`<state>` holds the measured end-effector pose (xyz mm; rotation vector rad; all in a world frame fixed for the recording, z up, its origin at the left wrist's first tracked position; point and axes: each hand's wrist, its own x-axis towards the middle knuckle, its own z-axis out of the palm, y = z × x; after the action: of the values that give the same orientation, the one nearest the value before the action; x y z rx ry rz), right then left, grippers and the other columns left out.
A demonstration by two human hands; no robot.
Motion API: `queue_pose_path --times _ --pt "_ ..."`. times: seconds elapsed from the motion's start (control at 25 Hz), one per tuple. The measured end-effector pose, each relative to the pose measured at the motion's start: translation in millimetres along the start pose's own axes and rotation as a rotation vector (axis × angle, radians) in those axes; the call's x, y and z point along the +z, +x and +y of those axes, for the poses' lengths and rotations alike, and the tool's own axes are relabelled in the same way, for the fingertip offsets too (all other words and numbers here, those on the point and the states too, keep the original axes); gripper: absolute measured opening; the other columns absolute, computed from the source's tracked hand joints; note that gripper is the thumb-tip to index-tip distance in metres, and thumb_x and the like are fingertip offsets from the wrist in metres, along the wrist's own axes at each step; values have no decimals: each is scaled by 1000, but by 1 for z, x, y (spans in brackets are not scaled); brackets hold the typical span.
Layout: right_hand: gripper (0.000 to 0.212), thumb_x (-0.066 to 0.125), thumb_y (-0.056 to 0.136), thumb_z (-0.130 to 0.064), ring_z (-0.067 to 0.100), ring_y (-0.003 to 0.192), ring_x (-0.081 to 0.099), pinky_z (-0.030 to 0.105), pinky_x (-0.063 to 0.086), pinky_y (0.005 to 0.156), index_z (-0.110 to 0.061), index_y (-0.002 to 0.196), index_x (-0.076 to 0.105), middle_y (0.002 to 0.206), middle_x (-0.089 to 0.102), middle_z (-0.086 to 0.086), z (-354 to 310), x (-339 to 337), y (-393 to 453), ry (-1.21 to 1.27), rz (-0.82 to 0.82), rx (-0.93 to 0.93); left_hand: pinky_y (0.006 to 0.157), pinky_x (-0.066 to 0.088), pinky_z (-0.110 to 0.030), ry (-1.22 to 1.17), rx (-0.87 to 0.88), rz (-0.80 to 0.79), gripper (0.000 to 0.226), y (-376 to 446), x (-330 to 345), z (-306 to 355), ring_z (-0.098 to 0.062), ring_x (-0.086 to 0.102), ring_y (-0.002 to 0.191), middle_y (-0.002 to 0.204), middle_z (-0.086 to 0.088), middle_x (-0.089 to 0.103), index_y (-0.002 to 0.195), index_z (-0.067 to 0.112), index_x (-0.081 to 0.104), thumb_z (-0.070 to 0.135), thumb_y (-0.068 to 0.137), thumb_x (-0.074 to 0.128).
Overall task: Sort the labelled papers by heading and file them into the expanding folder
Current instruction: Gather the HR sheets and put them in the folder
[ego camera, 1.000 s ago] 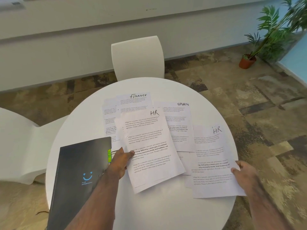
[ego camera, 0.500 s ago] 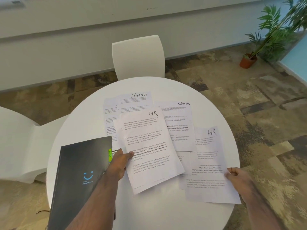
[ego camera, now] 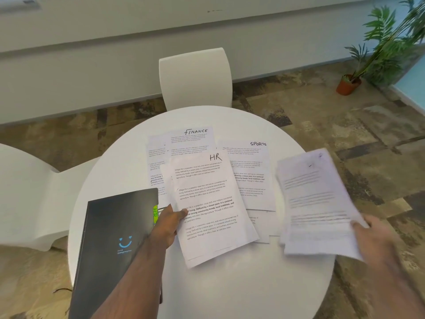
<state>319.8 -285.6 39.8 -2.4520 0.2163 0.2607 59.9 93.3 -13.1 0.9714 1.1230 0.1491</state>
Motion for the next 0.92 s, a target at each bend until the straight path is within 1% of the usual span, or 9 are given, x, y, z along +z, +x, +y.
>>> queue_pose_path --times 0.16,0.2,0.28,0.4,0.52,0.6,0.76,0.84,0.92 --pt "31 54 90 -43 35 83 66 46 58 69 -27 116 58 103 70 10 -25 -35 27 197 225 -51 79 55 -35 9 8 -4 31 2 1 4 -24 68 106 119 -5 71 122 18 63 2 96 56" --pt "32 56 87 -48 31 81 68 45 59 66 -31 115 58 102 71 6 -33 -37 28 252 232 -60 78 55 -34 15 12 -10 30 3 3 5 -23 68 104 117 -4 72 119 19 64 2 96 56" --pt "29 64 85 -43 16 76 70 28 56 59 -34 112 61 94 72 -5 -54 -28 21 405 196 -87 79 55 -35 28 22 -30 30 3 8 7 -23 68 103 116 -4 72 117 20 65 2 96 57" --pt "12 70 87 -20 6 73 74 20 56 55 -26 98 70 80 76 -15 -75 13 7 602 -70 -91 88 55 -41 50 27 -79 32 2 16 10 -25 68 107 118 -5 72 123 18 63 3 95 58" --pt "19 70 88 -9 17 78 75 32 59 74 -24 100 69 86 78 -7 -82 57 -15 555 -366 -66 89 57 -43 74 21 -157 30 0 22 16 -23 71 104 115 -3 74 123 17 63 6 96 59" --pt "21 69 88 -7 19 83 75 34 58 79 -21 104 69 93 79 -1 -80 78 -30 521 -475 -79 85 58 -41 63 15 -214 29 -1 24 18 -22 72 103 113 -3 75 123 16 63 6 96 58" --pt "25 66 89 -3 14 86 74 25 56 70 -15 110 68 103 77 2 -78 96 -47 520 -564 -53 90 56 -45 -15 -23 -285 34 -3 25 21 -29 67 113 122 -11 71 130 10 59 2 96 56" --pt "29 65 89 -2 21 95 72 31 55 73 -16 114 64 111 75 5 -81 96 -52 528 -663 -13 85 58 -43 -33 -37 -326 36 -4 24 21 -29 68 112 123 -11 70 130 9 59 1 96 56" --pt "37 64 89 0 30 106 70 42 56 86 -14 123 59 118 72 9 -83 96 -56 640 -840 59 84 59 -43 -35 -57 -378 39 -6 25 20 -30 68 113 124 -12 70 131 9 59 3 93 59"
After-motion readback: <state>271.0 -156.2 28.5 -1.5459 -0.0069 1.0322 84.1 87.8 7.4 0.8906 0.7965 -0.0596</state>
